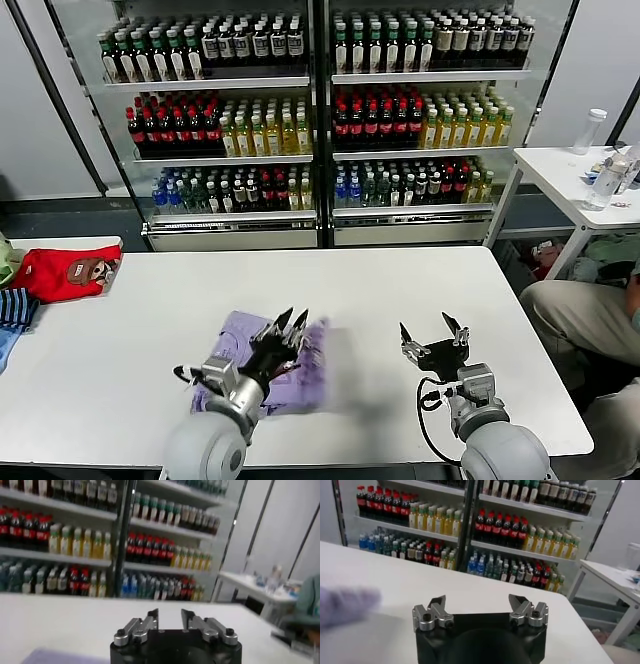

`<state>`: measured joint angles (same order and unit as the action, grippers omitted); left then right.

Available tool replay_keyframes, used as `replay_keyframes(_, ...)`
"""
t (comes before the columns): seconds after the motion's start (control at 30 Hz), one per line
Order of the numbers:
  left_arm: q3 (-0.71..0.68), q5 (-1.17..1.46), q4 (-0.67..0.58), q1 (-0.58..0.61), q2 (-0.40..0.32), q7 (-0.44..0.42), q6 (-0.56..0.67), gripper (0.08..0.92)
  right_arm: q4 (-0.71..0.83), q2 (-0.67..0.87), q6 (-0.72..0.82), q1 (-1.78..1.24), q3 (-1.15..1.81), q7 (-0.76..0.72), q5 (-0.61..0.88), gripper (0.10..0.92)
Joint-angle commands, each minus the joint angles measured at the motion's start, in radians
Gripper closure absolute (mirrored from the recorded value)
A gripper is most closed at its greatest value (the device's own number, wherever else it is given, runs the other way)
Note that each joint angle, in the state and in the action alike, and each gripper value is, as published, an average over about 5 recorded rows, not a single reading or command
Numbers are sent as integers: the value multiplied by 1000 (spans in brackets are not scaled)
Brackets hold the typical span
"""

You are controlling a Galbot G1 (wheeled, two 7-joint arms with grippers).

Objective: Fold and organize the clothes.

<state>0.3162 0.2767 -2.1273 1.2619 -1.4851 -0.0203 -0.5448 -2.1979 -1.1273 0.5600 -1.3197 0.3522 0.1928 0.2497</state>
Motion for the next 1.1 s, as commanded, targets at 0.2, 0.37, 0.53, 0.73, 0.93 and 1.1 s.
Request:
replay_keyframes(0.2,240,-331,48,67,208,-120,407,393,68,-25,15,61,-63,23,160,203)
replay_keyframes(0.37,264,-385,63,140,201,-96,452,249,108,-83,19,95,-236,66,363,203)
replay_keyframes(0.53,257,-383,71,170,175,-85,463,183,128,-111,19,123,-332,103,461,203)
replay_keyframes(0.73,244,-385,76,170,149,-82,463,177,165,-122,18,134,-338,131,513,203)
replay_keyframes(0.93,234,-389,83,180,132,-79,463,177,188,-119,18,134,-338,115,518,203)
replay_keyframes(1.1,236,-390,82,186,129,-76,464,177,207,-116,18,134,-340,104,522,275)
